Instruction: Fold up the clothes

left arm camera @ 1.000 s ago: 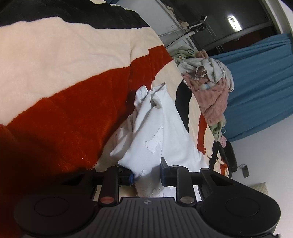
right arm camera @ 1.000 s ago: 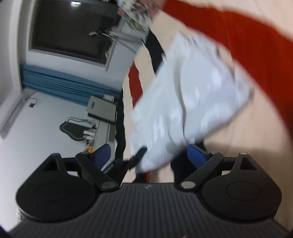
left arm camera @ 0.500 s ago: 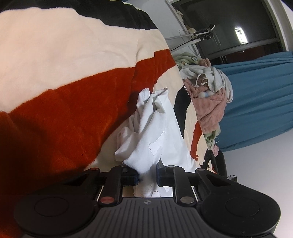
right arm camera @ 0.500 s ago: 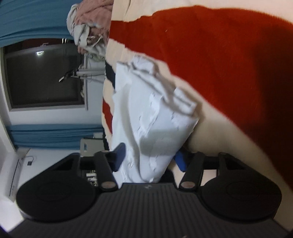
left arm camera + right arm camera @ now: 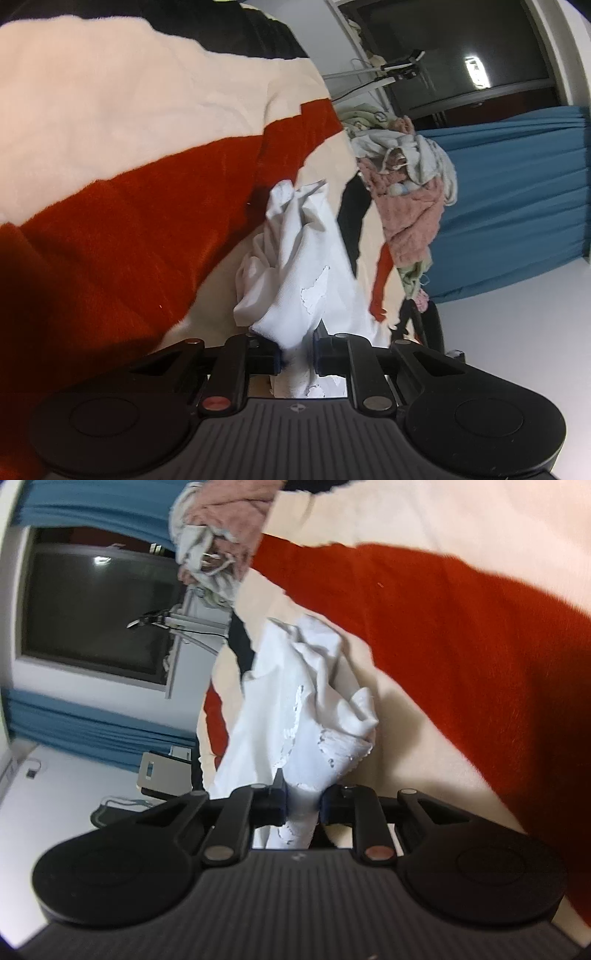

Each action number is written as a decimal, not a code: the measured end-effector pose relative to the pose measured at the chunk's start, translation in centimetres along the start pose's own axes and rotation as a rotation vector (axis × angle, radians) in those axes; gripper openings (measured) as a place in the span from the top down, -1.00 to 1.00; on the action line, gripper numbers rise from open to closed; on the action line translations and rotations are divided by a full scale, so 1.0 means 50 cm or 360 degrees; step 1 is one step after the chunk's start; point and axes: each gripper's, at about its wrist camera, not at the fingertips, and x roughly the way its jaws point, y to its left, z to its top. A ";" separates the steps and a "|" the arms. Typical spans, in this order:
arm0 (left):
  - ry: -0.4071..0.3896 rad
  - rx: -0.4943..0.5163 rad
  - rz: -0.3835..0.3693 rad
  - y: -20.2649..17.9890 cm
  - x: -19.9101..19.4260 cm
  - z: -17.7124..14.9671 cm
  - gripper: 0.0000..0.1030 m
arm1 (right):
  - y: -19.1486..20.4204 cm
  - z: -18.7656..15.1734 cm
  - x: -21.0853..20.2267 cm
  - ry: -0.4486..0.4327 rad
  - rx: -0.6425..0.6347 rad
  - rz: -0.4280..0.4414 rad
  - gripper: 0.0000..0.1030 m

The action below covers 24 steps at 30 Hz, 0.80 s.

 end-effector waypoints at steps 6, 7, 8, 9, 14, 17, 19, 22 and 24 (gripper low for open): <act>0.0034 -0.0010 -0.0110 -0.036 -0.046 -0.021 0.72 | 0.043 -0.011 -0.074 -0.0096 -0.0155 0.0027 0.64; 0.0052 -0.0015 -0.0138 -0.048 -0.052 -0.025 0.73 | 0.048 -0.009 -0.091 -0.0119 -0.0147 0.0035 0.64; 0.0070 -0.0020 -0.0165 -0.059 -0.058 -0.029 0.73 | 0.053 -0.006 -0.107 -0.0142 -0.0137 0.0044 0.65; 0.0094 -0.0015 -0.0188 -0.076 -0.061 -0.033 0.73 | 0.059 0.000 -0.124 -0.0164 -0.0112 0.0057 0.65; 0.0257 0.0037 -0.0267 -0.187 -0.047 -0.048 0.72 | 0.100 0.044 -0.229 -0.0285 0.0002 0.0121 0.65; 0.0389 0.0063 -0.0244 -0.274 0.004 -0.064 0.72 | 0.119 0.094 -0.290 -0.0364 0.0010 0.0134 0.65; 0.0477 0.0134 -0.0228 -0.339 0.056 -0.078 0.72 | 0.124 0.144 -0.315 -0.0407 0.0013 0.0103 0.65; 0.0554 0.0337 -0.0245 -0.434 0.162 -0.097 0.72 | 0.121 0.230 -0.324 -0.0467 0.0024 0.0035 0.64; 0.0609 0.0448 -0.0223 -0.497 0.252 -0.111 0.72 | 0.111 0.296 -0.314 -0.0515 0.0011 -0.0026 0.64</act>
